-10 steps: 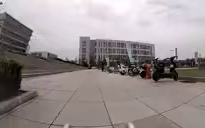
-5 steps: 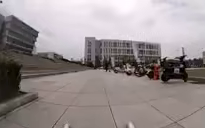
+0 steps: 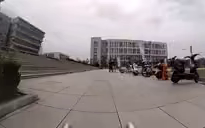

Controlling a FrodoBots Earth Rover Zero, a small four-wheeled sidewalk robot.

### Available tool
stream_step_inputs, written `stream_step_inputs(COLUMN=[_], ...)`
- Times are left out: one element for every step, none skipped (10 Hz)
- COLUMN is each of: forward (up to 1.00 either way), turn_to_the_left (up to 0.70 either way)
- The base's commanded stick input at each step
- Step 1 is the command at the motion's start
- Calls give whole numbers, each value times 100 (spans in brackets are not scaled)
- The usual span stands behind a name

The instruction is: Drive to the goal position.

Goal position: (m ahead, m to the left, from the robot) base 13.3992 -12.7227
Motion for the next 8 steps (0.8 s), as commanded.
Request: stream_step_inputs(forward=[45,45,45,45,45,45,45,45], turn_to_the_left=[14,0,0,0,0,0,0,0])
